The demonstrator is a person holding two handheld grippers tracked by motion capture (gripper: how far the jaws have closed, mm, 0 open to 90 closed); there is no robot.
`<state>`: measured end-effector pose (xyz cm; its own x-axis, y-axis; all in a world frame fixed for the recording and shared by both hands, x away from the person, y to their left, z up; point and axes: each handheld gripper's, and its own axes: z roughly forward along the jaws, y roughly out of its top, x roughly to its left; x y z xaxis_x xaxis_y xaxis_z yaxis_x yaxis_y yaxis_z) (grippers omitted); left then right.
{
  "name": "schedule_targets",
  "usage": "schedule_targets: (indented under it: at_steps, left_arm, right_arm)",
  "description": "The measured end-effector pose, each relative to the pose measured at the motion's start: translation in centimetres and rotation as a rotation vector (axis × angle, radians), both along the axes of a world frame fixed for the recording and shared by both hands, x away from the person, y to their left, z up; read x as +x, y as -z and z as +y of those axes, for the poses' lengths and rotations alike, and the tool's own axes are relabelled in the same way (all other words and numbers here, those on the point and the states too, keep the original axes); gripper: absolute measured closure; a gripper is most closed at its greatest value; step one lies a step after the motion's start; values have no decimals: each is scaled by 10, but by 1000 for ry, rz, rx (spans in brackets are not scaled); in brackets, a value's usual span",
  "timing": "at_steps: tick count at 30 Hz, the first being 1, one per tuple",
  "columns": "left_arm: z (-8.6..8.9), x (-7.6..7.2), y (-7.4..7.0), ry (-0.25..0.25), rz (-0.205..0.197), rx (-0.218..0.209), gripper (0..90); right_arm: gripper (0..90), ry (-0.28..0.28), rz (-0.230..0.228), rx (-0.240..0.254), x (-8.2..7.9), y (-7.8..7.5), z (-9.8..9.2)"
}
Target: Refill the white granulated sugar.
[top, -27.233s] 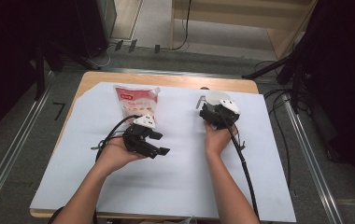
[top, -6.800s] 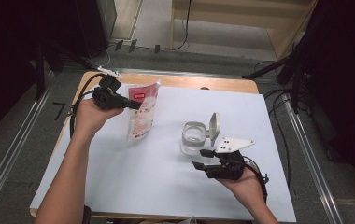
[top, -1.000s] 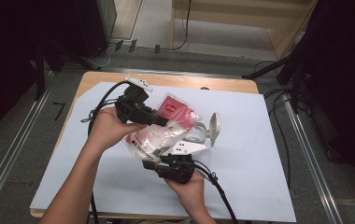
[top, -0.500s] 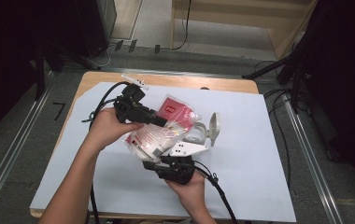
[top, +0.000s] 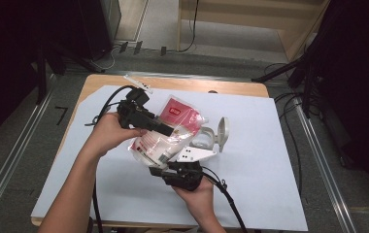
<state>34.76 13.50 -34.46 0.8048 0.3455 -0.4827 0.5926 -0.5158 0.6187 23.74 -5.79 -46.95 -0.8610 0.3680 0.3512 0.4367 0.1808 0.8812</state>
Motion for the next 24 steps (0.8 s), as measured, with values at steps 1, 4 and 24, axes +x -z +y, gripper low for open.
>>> schedule_targets:
  at_steps: [1, 4, 24]
  left_arm:
    - [-1, -1, 0, 0, -17, 15, 462]
    - [-2, 0, 3, -10, -34, 62, 504]
    - [-12, -8, -8, -89, 8, 149, 816]
  right_arm:
    - [721, 1, -1, -3, 0, 0, 0]
    - [721, -1, -8, -5, -1, 0, -1]
    - [696, 60, 9, -60, 3, -1, 0]
